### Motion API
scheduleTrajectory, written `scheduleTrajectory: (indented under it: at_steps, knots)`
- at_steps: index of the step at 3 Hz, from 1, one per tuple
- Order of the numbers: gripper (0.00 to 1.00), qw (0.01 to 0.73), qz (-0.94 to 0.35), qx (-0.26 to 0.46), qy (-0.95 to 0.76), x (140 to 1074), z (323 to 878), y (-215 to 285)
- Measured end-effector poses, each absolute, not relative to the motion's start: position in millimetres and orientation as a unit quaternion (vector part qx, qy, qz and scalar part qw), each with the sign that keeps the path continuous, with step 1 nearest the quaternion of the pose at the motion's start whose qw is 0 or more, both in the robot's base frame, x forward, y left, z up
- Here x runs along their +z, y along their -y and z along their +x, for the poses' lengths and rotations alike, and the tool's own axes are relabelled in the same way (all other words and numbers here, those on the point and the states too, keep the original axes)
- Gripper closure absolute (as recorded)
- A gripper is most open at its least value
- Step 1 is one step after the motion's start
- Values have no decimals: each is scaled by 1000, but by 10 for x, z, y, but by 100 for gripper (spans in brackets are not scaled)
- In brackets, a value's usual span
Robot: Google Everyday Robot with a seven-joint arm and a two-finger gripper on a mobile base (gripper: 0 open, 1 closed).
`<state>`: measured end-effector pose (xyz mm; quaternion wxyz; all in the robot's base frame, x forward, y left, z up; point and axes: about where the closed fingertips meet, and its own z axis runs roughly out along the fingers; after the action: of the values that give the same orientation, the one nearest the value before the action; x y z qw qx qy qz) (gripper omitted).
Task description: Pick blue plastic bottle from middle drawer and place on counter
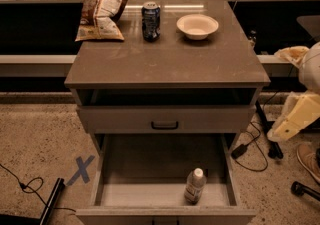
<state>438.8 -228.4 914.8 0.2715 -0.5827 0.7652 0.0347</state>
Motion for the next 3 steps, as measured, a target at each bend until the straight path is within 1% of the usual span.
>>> scheduleTrajectory:
  at_steps: [1,2,3]
  knots:
    - [0,363,-576,27,-732,9363,4355,2354]
    - [0,379,-593,21,-710,9437,4325,2328]
    - [0,403,-565,54,-718,8784,4429,2390]
